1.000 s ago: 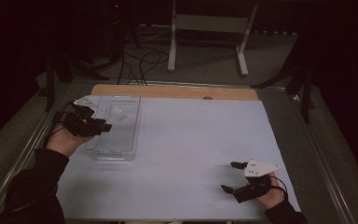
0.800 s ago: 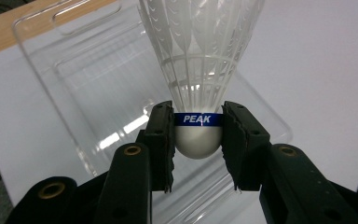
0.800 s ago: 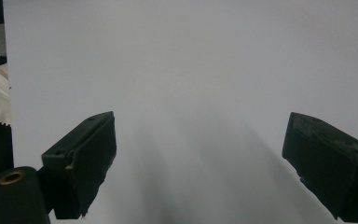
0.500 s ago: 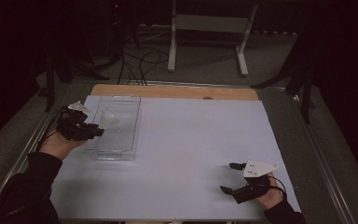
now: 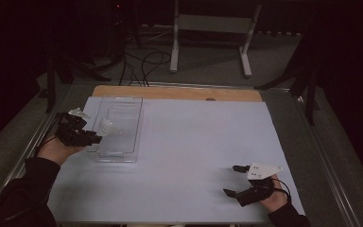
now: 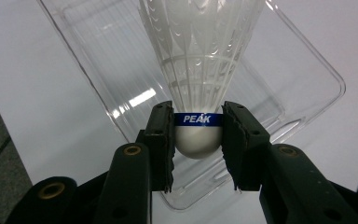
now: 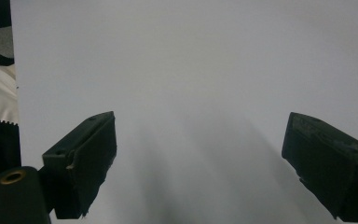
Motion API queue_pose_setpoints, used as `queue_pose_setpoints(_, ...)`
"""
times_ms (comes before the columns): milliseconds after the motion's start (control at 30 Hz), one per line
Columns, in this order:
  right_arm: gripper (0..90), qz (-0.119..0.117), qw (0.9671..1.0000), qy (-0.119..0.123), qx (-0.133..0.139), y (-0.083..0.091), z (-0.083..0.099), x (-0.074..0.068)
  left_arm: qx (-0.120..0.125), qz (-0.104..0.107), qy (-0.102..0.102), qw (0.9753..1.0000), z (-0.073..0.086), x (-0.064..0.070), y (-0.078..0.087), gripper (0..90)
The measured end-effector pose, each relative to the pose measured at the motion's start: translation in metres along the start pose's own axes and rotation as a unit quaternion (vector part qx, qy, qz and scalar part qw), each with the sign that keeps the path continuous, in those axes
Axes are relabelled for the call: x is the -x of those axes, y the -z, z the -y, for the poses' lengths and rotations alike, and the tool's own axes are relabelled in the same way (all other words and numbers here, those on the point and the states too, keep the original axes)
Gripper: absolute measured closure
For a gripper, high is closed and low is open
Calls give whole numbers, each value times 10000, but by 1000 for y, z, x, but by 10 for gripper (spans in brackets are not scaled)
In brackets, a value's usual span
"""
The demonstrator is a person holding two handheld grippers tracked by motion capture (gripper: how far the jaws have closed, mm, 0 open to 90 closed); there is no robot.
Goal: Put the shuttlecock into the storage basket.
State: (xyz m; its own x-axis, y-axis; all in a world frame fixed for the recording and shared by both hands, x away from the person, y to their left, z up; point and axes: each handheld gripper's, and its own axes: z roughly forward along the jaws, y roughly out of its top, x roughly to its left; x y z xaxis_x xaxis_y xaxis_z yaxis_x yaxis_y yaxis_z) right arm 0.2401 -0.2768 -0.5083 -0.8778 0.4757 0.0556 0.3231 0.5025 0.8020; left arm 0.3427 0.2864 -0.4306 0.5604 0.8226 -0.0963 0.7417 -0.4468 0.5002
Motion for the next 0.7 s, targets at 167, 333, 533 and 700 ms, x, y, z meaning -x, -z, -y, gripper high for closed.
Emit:
queue_pose_setpoints(167,118,-2,10000,-32,13,0,0,0,-100,-36,-59,9999,3,-1,-6,653)
queue_pose_setpoints(333,115,4,10000,-11,21,1,-1,0,-262,-30,-42,9996,6,-2,-14,652)
queue_pose_setpoints(533,105,-65,10000,-10,-16,0,0,0,-426,-47,-55,9991,7,-3,-19,652)
queue_pose_setpoints(700,105,-133,9999,-35,-51,-1,0,0,-552,-107,-96,9984,6,-2,-22,652)
